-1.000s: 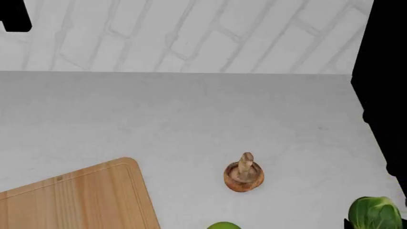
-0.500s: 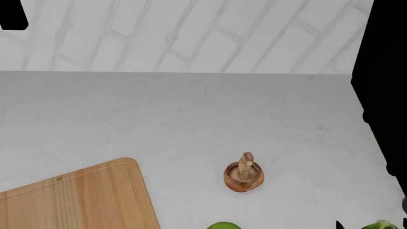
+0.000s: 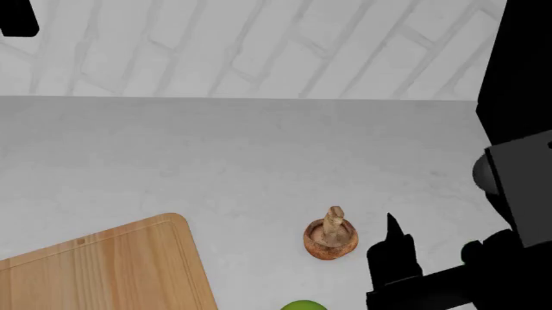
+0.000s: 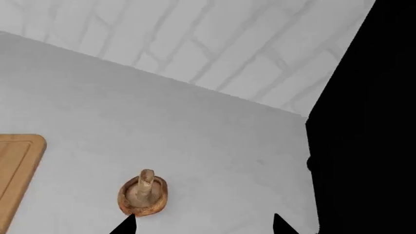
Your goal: Clear the non-vegetable object off the cutting board and place the vegetables onto it.
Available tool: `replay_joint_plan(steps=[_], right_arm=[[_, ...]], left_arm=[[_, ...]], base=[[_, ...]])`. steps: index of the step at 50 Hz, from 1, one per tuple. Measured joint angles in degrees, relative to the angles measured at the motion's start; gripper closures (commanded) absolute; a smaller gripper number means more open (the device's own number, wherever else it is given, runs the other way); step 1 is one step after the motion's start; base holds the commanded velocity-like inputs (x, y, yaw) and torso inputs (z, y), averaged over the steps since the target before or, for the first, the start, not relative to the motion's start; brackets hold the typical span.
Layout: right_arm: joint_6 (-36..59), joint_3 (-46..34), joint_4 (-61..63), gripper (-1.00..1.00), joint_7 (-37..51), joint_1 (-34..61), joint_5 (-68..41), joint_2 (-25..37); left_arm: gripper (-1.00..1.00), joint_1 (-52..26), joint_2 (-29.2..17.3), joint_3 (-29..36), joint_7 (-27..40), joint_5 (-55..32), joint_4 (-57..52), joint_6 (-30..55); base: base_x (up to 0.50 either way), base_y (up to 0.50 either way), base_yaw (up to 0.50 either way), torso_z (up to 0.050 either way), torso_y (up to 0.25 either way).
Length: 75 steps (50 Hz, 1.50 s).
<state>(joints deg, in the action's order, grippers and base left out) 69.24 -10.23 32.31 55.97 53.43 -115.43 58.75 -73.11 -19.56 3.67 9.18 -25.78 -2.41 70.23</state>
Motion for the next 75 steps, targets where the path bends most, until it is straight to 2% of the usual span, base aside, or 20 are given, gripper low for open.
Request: replay_joint_plan(steps=[23, 40, 56, 75], right_arm=[[10.1, -16.0, -15.6, -1.0, -9.8, 16.8, 13.7, -14.0], [16.3, -26.6, -40.5, -1.0, -10.2, 32.8, 8.1, -23.4], [18.9, -40.9, -59.6, -1.0, -27.5, 46.5, 16.1, -30.8], [14.7, -52.7, -66.3, -1.0, -43.0, 48.4, 26.4, -36.0]], left_arm=[[-1.0, 0.3, -0.4, 0.5, 0.1, -0.1, 0.8, -0.8], [-1.0, 0.5, -0.6, 1.0, 0.0, 0.0, 1.7, -1.8], [-1.0, -0.8, 0.0, 2.3, -0.6, 0.4, 4.7, -3.7], [-1.0, -0.7, -0.1, 2.5, -0.5, 0.2, 5.3, -4.4]], base=[[0.0, 0.0, 0.0, 0.0, 0.0], [0.0, 0.0, 0.0, 0.0, 0.001], [0.0, 0.0, 0.0, 0.0, 0.0], [0.0, 0.0, 0.0, 0.0, 0.0]])
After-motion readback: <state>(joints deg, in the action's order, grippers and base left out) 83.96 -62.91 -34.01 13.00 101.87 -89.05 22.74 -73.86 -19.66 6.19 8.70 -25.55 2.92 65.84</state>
